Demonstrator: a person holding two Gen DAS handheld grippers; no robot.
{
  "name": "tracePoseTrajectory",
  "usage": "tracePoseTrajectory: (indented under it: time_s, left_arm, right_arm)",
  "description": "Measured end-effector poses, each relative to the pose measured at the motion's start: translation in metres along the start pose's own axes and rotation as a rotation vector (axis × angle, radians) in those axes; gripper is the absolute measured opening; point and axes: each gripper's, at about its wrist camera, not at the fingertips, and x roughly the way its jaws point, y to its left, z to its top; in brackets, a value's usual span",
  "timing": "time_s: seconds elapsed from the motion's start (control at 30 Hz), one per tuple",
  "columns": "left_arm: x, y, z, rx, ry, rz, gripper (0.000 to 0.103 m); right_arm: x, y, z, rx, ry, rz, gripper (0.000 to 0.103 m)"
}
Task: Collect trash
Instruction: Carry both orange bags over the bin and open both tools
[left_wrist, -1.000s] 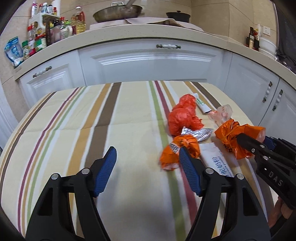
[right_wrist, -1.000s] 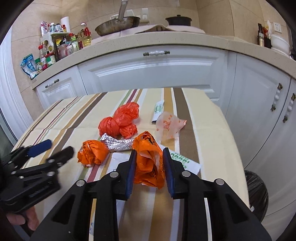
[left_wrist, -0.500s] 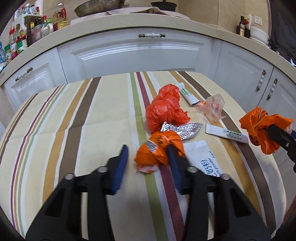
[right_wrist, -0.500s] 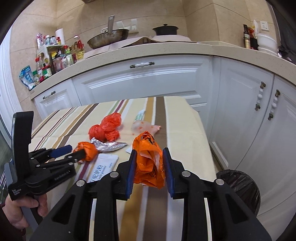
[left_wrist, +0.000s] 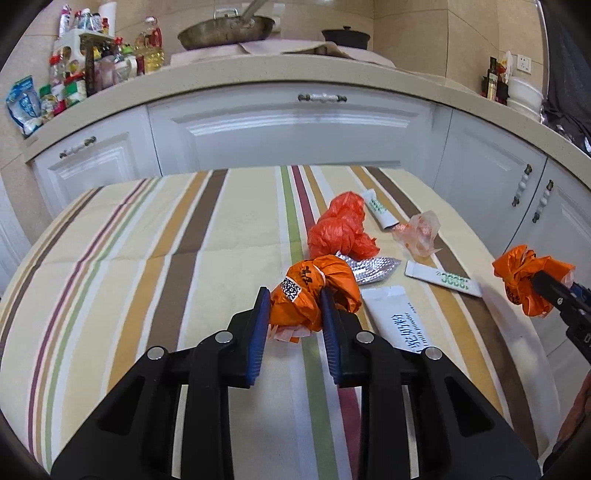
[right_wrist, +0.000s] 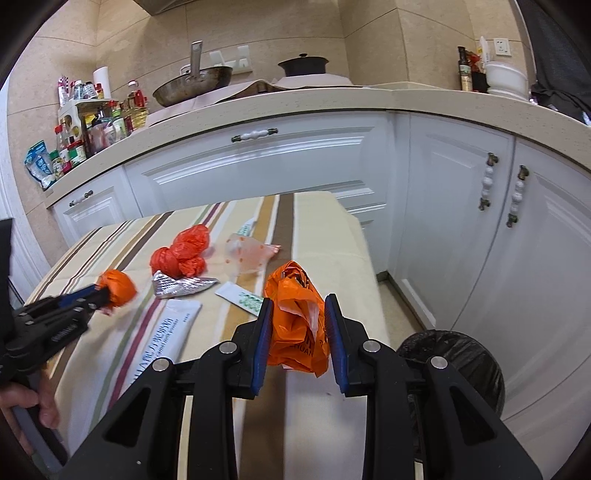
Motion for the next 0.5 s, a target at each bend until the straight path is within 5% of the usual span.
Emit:
tracePoseTrajectory:
  time_s: [0.23,0.5]
  left_arm:
    - [-0.033,-0.031,0.003,0.023,-0.077,-0.023,0.027]
    - [-0.039,-0.105,-0.005,0.095,-0.077,-0.126,0.027]
  right_arm:
    - [-0.020,-0.017,-0.008,-0.008,-0.035,-0.072,0.029]
    - [-0.046,-0.062,-0.022,0.042,-0.059,-0.174,0.029]
